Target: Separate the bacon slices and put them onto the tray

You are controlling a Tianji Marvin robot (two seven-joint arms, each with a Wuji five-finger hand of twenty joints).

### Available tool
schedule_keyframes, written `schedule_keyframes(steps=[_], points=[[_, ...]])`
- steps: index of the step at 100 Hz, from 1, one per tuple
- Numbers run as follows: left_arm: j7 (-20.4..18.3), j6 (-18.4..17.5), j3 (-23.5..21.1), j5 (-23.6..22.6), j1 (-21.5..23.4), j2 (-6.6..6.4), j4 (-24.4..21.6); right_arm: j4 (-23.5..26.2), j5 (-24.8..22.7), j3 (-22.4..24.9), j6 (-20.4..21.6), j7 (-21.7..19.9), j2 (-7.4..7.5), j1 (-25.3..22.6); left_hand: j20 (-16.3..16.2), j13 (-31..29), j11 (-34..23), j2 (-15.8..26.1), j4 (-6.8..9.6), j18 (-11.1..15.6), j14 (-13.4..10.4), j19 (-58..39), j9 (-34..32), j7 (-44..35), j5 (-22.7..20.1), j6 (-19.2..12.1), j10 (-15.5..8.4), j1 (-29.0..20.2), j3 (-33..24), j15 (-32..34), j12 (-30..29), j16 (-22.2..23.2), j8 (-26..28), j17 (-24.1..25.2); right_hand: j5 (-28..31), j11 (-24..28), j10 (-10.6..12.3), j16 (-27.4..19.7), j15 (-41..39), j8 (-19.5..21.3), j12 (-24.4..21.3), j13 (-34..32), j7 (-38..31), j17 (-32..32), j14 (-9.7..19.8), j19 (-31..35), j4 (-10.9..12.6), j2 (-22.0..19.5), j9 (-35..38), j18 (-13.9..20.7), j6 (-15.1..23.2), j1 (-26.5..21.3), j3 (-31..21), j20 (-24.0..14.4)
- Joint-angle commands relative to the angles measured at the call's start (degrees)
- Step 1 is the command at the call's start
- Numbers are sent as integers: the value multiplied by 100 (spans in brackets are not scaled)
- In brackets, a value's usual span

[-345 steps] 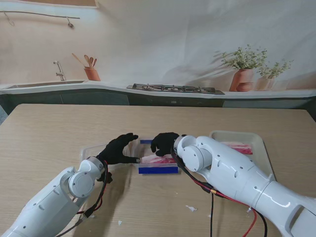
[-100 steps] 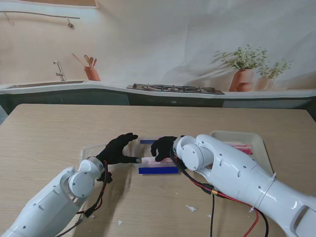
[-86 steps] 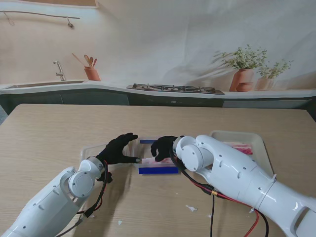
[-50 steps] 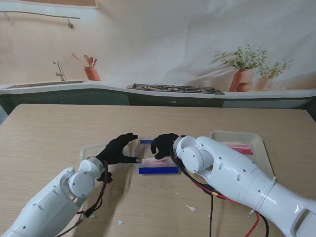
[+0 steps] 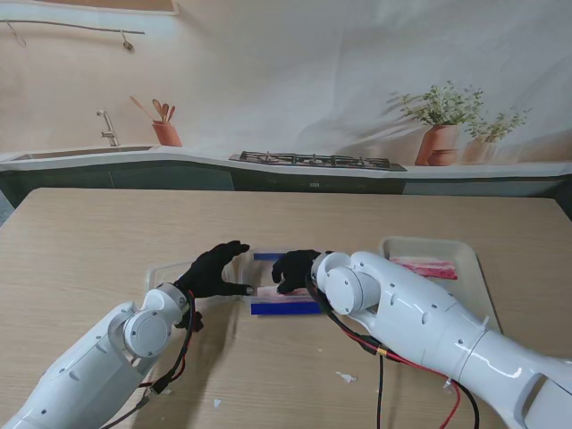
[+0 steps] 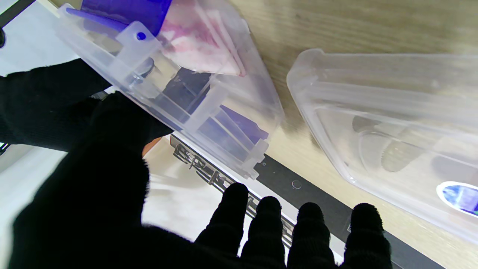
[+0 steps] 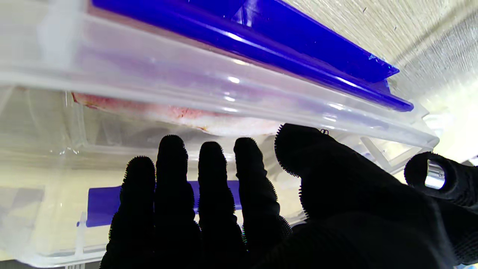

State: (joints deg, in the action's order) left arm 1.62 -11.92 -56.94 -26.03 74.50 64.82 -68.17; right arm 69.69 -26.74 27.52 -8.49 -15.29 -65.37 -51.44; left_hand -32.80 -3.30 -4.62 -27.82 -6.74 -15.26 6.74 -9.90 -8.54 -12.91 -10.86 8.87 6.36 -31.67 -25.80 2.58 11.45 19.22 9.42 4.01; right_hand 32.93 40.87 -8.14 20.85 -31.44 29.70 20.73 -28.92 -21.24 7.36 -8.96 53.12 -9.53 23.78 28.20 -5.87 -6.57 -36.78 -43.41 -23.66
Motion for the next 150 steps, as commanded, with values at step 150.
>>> schedule_keyframes(steps=[150], points=[[-110,39,1,-6,10,2,-53,249,-123,83,56,-328,100,-78,-32,153,-66,-107,176,-54,-138,250,-24,78,-64,50,-165,105,-99,-35,-75,88,-6,89,586,1773,360,1450,-3041,233,1668,-1509,-1076,706,111,1114,-83,873,790,-276,579,-140,-661,-518]])
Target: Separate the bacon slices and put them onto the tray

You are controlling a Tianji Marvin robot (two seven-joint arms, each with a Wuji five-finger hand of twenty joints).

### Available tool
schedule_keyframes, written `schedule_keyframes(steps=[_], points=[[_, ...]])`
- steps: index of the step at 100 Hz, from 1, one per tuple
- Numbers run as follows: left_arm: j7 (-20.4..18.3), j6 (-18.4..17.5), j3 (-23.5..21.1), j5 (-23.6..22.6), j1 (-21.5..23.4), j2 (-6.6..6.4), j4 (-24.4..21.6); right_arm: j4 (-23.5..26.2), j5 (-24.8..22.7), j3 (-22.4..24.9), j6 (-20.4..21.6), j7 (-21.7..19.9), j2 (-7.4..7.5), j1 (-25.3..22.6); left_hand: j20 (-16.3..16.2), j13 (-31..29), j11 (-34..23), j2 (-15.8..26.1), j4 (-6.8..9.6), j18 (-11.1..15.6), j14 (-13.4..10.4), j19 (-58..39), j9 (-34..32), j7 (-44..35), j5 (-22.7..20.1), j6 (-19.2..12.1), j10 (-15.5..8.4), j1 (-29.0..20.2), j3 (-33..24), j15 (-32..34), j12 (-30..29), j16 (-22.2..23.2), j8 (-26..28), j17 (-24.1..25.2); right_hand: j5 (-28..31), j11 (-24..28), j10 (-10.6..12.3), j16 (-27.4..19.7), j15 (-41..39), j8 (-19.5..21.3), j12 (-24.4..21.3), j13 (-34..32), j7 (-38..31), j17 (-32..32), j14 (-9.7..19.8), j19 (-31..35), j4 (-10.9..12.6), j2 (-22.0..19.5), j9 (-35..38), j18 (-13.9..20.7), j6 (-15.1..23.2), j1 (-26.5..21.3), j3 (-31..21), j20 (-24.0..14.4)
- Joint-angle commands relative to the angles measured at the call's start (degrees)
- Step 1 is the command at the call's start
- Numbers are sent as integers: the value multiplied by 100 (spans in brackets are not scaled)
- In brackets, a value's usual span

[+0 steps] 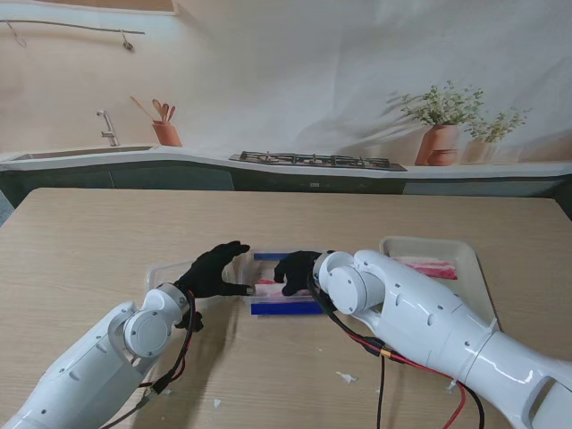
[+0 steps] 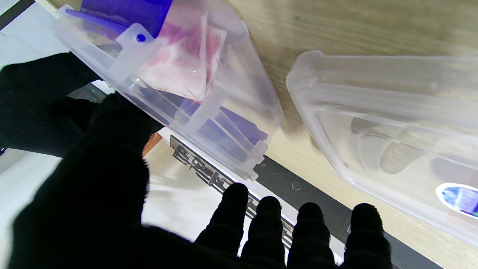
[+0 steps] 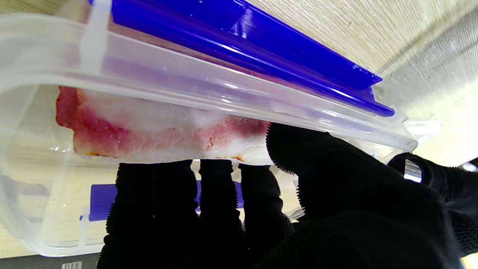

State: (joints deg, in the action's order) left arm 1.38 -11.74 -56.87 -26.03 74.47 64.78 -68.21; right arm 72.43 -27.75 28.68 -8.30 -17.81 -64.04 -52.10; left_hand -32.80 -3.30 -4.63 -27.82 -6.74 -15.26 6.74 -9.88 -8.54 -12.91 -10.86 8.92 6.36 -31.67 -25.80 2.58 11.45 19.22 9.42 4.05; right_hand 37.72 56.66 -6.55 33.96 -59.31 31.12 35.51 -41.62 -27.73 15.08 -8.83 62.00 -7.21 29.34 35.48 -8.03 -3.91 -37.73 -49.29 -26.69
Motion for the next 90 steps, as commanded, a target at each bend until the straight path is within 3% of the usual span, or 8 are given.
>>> schedule_keyframes(steps=[1,5,12,23,46,73,90], points=[[-87,21,-6,-6,14,5,-49,-28,-29,-37,46,-75,-33,-8,-32,153,-65,-104,175,-53,-138,249,-23,77,-67,43,-165,107,-98,-36,-75,88,-6,86,106,184,218,147,-257,71,217,-247,-562,-61,103,225,-397,344,83,-62,372,-87,-41,-235],[-88,21,-7,-6,15,5,-50,-38,-49,-52,83,-81,-27,6,-32,152,-66,-105,175,-54,-145,249,-26,77,-67,42,-170,110,-95,-36,-75,87,-6,86,90,179,297,165,-268,-97,277,-278,-1229,-63,128,212,-630,466,222,-72,638,-267,91,-277],[-90,19,-8,-6,14,5,-50,-56,-73,-67,149,-80,-24,24,-32,151,-67,-107,176,-56,-142,248,-24,73,-75,51,-167,105,-99,-35,-76,88,-4,84,129,154,424,175,-284,-386,355,-414,-2194,-62,145,210,-726,581,618,-93,1033,-588,233,-311],[-88,20,-11,-2,16,6,-51,-92,-85,-80,239,-50,-34,43,-32,152,-68,-94,175,-48,-140,250,-26,75,-75,53,-170,111,-99,-35,-77,87,-5,89,682,174,502,180,-324,-211,421,-724,-2577,9,175,226,-709,625,1235,-157,1415,-932,98,-326],[-88,14,-19,-2,18,5,-50,-89,-215,42,347,192,-64,-36,-32,152,-69,-84,177,-48,-140,250,-27,80,-81,56,-168,106,-83,-35,-79,86,-7,89,897,51,443,181,-328,-240,467,-910,-2576,79,144,229,-712,628,1501,-200,1487,-963,32,-344],[-80,5,-27,6,20,7,-49,-8,-451,245,428,397,-49,-148,-32,153,-69,-81,177,-52,-142,251,-24,82,-87,49,-173,115,-71,-38,-83,83,-7,90,1043,-182,395,37,-29,-749,245,-822,-2432,-98,90,-54,-668,248,1684,-293,1518,-1102,254,-263],[-89,11,-21,9,17,7,-48,-2,-557,241,425,404,-27,-163,-32,152,-72,-82,179,-51,-144,250,-27,82,-88,55,-175,106,-68,-36,-83,84,-7,88,452,-578,398,-191,480,-1119,-52,-394,-2127,-327,109,-330,-626,258,1212,-312,1121,-956,326,-174]])
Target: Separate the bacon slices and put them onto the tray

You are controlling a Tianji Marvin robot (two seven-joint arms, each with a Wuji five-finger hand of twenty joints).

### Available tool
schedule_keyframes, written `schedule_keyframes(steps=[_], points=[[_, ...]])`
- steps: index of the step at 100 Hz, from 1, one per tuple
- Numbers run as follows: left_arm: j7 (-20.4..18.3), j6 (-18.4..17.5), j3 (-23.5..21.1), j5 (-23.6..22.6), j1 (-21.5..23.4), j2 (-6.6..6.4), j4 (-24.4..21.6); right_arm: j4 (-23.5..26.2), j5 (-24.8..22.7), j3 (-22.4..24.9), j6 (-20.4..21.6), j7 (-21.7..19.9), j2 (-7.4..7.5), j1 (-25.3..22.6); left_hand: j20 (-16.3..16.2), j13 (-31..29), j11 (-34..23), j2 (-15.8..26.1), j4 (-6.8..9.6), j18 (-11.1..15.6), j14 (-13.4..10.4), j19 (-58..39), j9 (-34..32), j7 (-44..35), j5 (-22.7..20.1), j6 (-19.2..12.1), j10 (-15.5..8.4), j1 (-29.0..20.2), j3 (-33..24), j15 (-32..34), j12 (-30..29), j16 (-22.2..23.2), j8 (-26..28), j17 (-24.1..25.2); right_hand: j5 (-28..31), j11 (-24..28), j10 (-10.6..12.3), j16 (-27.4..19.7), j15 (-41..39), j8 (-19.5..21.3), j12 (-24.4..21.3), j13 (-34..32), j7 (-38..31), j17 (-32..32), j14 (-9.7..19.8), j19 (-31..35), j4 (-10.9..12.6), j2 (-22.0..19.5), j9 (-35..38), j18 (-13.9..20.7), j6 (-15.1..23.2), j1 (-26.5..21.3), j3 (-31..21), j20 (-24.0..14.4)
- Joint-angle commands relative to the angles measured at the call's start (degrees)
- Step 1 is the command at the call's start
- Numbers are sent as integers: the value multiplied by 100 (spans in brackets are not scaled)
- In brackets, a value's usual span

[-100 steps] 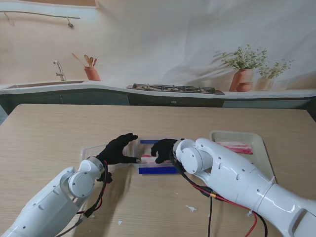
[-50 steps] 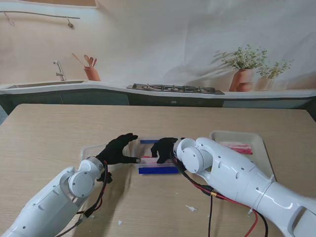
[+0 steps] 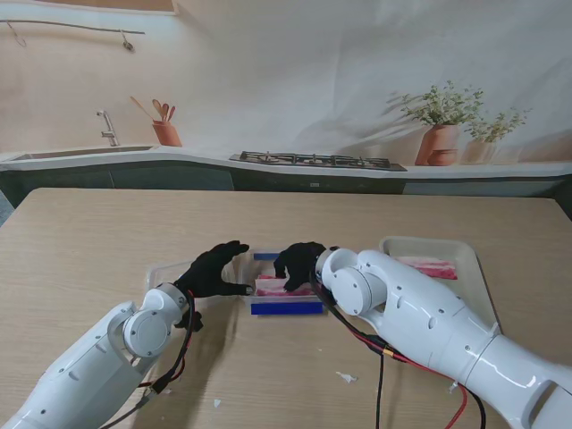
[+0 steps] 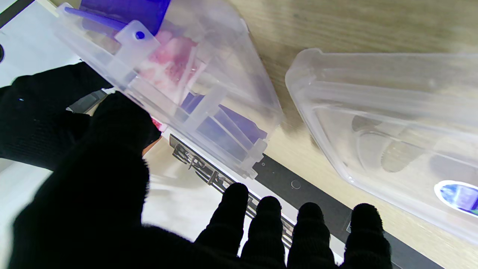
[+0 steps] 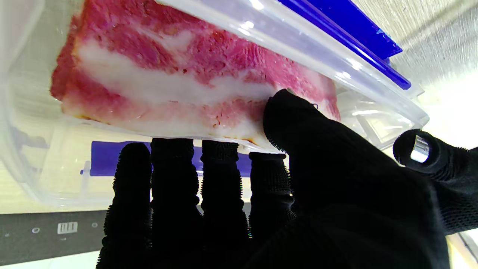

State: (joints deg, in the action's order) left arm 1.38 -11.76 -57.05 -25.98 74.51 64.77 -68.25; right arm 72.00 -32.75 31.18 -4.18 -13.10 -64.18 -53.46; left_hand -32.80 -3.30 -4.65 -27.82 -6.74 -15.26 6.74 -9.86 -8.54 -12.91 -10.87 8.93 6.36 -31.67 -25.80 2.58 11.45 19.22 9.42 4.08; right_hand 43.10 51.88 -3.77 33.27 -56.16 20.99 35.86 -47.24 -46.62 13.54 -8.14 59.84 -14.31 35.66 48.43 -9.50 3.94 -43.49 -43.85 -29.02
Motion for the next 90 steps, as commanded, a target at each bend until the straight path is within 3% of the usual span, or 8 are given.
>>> schedule_keyframes(steps=[1,11,19,26,37,56,67,90], points=[[-89,12,-3,5,12,8,-44,40,-61,-10,11,-63,-13,-28,-32,152,-69,-83,179,-51,-145,248,-26,83,-85,52,-172,105,-68,-36,-83,84,-7,86,-138,-130,116,-138,200,-132,-112,200,-208,-191,41,-128,86,-368,-124,-165,296,-372,-219,62],[-85,13,-1,4,10,9,-42,47,-55,-47,-49,-120,-2,-14,-33,152,-68,-82,178,-53,-142,247,-26,83,-86,44,-172,112,-62,-36,-84,84,-7,85,-381,-246,91,-315,533,-220,-489,556,359,-418,4,-338,137,-357,-610,-147,-19,-133,-320,101],[-89,15,4,5,7,9,-41,35,-58,-131,-68,-217,16,38,-32,152,-68,-80,179,-51,-142,249,-26,83,-82,44,-174,109,-62,-37,-84,83,-7,89,-395,-165,106,-332,543,167,-654,751,1045,-493,14,-395,231,-410,-936,-124,-112,56,-408,52],[-89,12,5,2,5,9,-40,15,-59,-206,-54,-291,30,85,-33,152,-68,-86,180,-55,-139,246,-26,82,-82,47,-169,103,-62,-36,-83,83,-6,83,-446,-196,143,-343,576,193,-674,852,1144,-557,16,-427,258,-448,-1086,-98,-130,119,-405,55],[-83,13,-1,0,9,9,-43,3,-54,-275,-57,-352,41,123,-33,152,-68,-79,181,-50,-138,247,-26,80,-85,47,-173,103,-62,-36,-82,83,-5,85,-388,-570,95,-578,1021,304,-988,960,1662,-622,-18,-558,506,-517,-1209,-109,-298,300,-464,76],[-78,7,-11,-4,14,8,-46,64,-54,-268,-62,-435,72,112,-32,153,-72,-82,181,-52,-137,248,-29,81,-83,56,-166,102,-65,-34,-82,86,-5,86,-177,-988,-32,-841,1496,127,-1404,943,1992,-636,-105,-673,515,-577,-1106,-151,-434,257,-441,142],[-75,7,-12,-5,16,9,-47,132,-190,-263,-13,-458,112,92,-32,152,-73,-77,181,-52,-137,248,-30,83,-85,52,-173,101,-64,-35,-83,86,-6,86,-191,-1325,-79,-930,1710,25,-1561,1071,2248,-666,-154,-740,729,-730,-1236,-130,-513,311,-458,182],[-70,12,-22,-8,26,9,-58,186,-538,-223,77,-318,155,-11,-34,155,-96,-76,181,-53,-118,246,-44,80,-92,50,-157,102,-69,-31,-83,93,-5,83,-677,-1229,-202,-888,1646,17,-1497,1360,2524,-779,-126,-797,807,-878,-1806,-63,-774,464,-359,187]])
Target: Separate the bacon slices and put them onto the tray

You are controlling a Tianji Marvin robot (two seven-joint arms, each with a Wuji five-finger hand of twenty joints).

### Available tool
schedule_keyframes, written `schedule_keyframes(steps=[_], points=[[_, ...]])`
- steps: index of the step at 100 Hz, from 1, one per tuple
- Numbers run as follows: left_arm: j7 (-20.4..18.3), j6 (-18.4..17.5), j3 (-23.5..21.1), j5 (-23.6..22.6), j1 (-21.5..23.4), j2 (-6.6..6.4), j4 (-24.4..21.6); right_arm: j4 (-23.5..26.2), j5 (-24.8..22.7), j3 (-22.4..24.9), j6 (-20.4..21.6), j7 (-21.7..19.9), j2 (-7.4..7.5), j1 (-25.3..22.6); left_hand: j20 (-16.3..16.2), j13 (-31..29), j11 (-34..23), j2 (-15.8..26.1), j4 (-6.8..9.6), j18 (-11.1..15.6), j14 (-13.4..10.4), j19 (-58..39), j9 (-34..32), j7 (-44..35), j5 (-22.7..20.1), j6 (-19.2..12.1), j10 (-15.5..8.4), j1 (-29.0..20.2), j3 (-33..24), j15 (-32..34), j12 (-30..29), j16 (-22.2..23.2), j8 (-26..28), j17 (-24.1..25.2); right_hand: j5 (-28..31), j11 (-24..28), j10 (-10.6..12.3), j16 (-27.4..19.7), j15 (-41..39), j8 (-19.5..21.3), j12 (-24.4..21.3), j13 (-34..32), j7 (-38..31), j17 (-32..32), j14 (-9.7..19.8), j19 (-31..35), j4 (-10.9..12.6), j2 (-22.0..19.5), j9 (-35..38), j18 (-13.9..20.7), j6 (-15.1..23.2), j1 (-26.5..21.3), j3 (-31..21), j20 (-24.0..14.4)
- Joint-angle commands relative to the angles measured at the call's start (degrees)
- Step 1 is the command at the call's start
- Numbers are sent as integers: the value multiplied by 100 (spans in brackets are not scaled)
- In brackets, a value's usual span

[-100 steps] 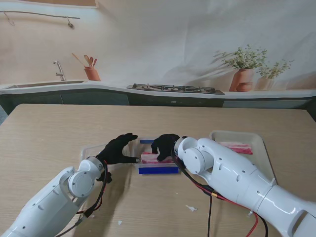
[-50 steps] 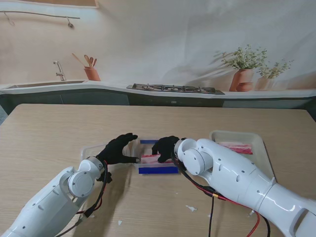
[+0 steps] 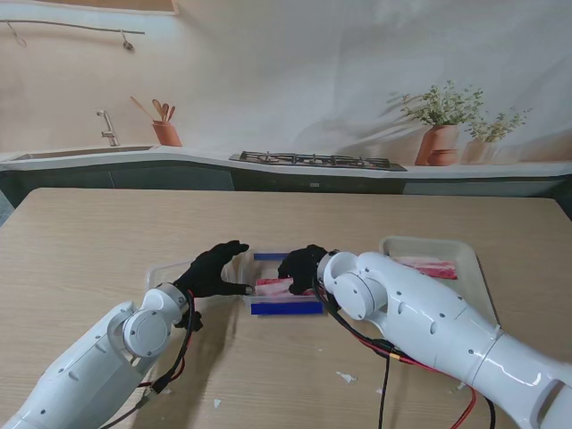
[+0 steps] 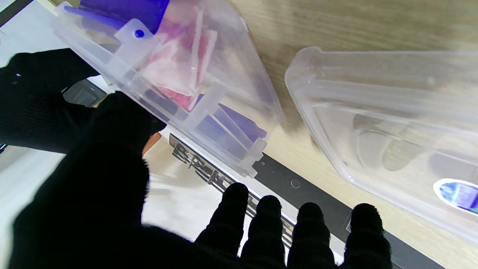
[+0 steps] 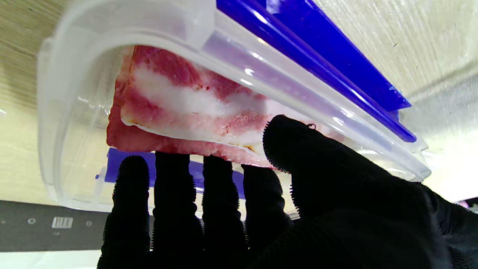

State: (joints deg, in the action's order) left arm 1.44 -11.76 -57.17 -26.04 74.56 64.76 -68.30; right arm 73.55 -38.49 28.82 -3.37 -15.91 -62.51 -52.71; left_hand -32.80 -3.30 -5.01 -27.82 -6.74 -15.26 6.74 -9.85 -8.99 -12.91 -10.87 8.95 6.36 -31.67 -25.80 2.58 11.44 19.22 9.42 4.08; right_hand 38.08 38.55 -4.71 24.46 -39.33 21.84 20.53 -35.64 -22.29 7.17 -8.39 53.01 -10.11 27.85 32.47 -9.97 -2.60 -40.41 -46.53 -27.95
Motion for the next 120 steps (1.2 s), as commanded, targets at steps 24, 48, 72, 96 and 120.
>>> schedule_keyframes(steps=[24,48,72,96,120], points=[[-84,20,-7,-6,25,7,-62,74,7,109,-50,1,-6,-172,-33,155,-79,-78,182,-53,-115,246,-10,75,-94,51,-146,98,-70,-31,-98,97,-2,82,-763,61,-62,-169,355,-40,-1,958,280,-434,-38,-369,384,-90,-928,167,-137,468,87,147],[-87,17,1,-12,21,6,-60,57,66,184,-96,165,-61,-232,-33,155,-82,-81,182,-55,-122,245,-7,72,-93,39,-141,101,-73,-32,-115,98,0,80,-1040,61,-162,-274,578,-4,-27,1274,329,-498,-19,-497,405,-286,-1231,260,-344,523,232,192],[-91,11,12,-6,16,6,-52,48,232,100,-177,62,-77,-165,-32,155,-87,-87,182,-59,-119,246,-9,77,-89,44,-146,102,-77,-35,-121,95,-2,81,-552,115,-176,-269,529,77,-40,1130,124,-441,-72,-489,433,-355,-901,221,-249,450,296,179],[-80,4,9,-9,14,8,-43,-112,329,-44,-236,82,-127,-73,-30,154,-86,-86,183,-51,-126,247,-7,75,-91,42,-141,95,-79,-35,-126,93,-1,80,-713,128,-147,-276,554,114,-24,1253,175,-452,-12,-476,444,-361,-1073,337,-245,402,289,185],[-87,2,22,-9,5,7,-33,-198,466,-105,-393,95,-173,-41,-29,155,-83,-86,184,-52,-122,247,-3,75,-88,46,-145,95,-86,-37,-127,90,-1,79,-846,251,-185,-250,499,167,11,1407,219,-526,-22,-447,445,-385,-1247,409,-343,431,302,207]])
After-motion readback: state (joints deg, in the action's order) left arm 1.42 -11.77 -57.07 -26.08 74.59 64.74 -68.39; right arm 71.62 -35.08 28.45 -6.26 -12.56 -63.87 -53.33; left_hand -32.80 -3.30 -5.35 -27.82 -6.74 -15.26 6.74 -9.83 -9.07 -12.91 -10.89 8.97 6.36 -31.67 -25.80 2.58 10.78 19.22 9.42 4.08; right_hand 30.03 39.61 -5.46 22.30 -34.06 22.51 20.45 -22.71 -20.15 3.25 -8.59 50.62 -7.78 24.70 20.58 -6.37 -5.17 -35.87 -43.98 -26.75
